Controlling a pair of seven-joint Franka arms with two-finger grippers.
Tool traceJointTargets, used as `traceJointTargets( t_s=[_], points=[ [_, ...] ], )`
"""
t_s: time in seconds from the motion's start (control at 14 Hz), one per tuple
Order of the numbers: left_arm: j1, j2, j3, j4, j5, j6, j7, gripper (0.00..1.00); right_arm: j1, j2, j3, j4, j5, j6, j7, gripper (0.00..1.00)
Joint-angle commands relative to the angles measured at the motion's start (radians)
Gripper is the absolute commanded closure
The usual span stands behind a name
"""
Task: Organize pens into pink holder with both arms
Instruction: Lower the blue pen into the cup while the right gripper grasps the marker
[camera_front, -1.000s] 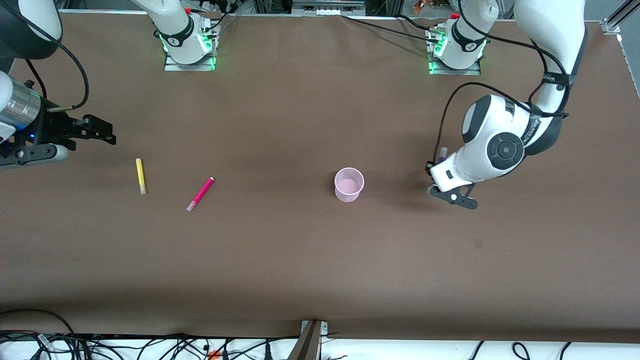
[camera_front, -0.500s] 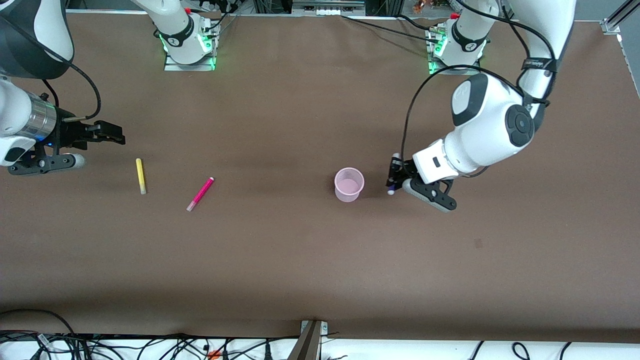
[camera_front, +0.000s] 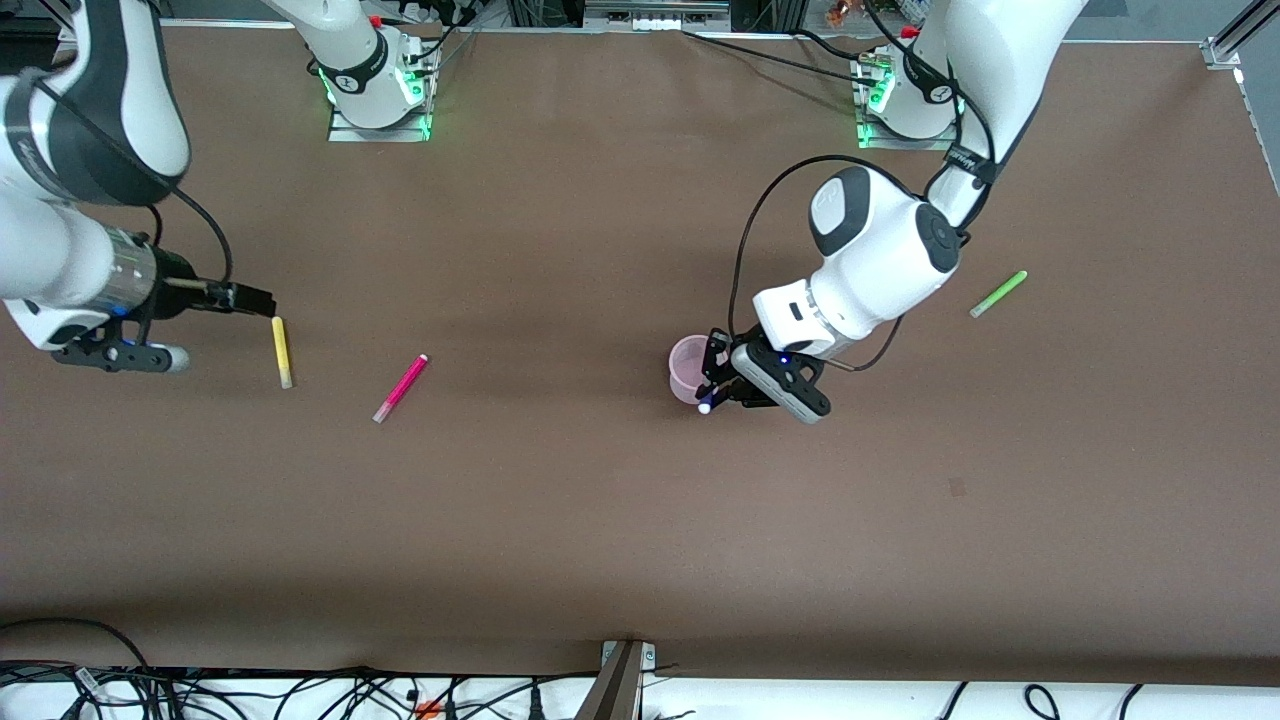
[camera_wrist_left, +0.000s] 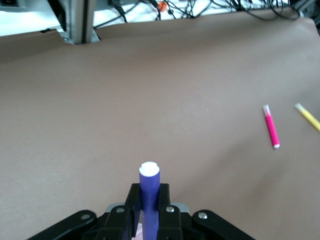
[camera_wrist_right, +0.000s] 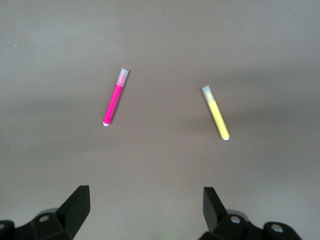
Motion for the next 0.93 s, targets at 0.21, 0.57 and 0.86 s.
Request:
traceJointTargets(
  t_s=[0.21, 0.57, 0.86],
  points=[
    [-0.076, 0.042, -0.009, -0.111, -0.030, 0.264, 0.124, 1.00, 0.080, 0.122, 0.005, -0.100, 0.056, 0.236, 0.233, 0.00],
    [-0.075, 0.025, -0.014, -0.120, -0.041, 0.251, 0.084, 0.00, 0.161, 0.163, 0.020, -0.270, 0.056, 0.526, 0.421, 0.00],
    [-0.033, -0.034, -0.012, -0.120, -0.042, 0.118, 0.012, 0.00, 0.161, 0.205, 0.022, -0.317, 0.109, 0.613, 0.434, 0.01]
  ],
)
